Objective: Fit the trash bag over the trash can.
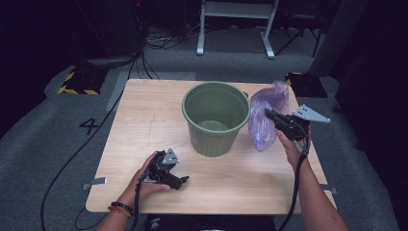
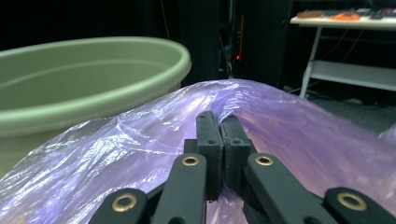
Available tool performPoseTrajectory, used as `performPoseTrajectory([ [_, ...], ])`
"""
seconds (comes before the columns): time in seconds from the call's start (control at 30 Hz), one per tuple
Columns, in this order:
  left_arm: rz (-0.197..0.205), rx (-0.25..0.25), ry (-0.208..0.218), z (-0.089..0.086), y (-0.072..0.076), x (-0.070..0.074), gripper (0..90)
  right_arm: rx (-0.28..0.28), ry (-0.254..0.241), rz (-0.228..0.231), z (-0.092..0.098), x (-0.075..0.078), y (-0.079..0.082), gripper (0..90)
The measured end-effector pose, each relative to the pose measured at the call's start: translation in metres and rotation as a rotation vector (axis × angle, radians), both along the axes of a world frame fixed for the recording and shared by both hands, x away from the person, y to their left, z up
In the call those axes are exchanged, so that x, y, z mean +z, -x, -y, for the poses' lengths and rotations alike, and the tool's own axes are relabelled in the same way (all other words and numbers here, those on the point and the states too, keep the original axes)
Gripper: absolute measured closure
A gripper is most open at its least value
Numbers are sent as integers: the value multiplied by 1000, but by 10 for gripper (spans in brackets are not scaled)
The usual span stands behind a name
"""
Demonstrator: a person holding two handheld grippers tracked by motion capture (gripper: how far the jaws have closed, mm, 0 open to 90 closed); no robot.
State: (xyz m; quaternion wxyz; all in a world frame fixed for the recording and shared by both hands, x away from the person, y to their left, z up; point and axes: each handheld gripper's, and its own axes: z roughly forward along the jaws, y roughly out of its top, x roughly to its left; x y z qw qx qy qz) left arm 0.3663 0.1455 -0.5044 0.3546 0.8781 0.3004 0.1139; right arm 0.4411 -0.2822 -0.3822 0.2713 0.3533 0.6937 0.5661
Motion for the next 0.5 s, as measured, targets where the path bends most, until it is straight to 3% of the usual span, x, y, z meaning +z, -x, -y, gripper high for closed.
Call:
performPoseTrajectory([
  [0.1, -5, 7, -11, 0, -3, 1, 39, -11, -16, 18, 1, 10, -2, 889],
  [0.23, -3, 33, -3, -5, -8, 4, 136, -30, -21, 48, -1, 23, -3, 889],
  [0.27, -19, 48, -10, -8, -11, 6, 175, -33, -31, 57, -3, 29, -4, 889],
  [0.3, -19, 48, -10, -8, -11, 6, 150, -33, -31, 57, -3, 29, -4, 889],
  [0.37, -9, 51, -16, -11, -11, 9, 176, -31, -39, 68, -5, 36, -5, 890],
  [0.5, 47, 58, -1, -20, -9, 23, 170, -32, -44, 103, -10, 50, -3, 890],
])
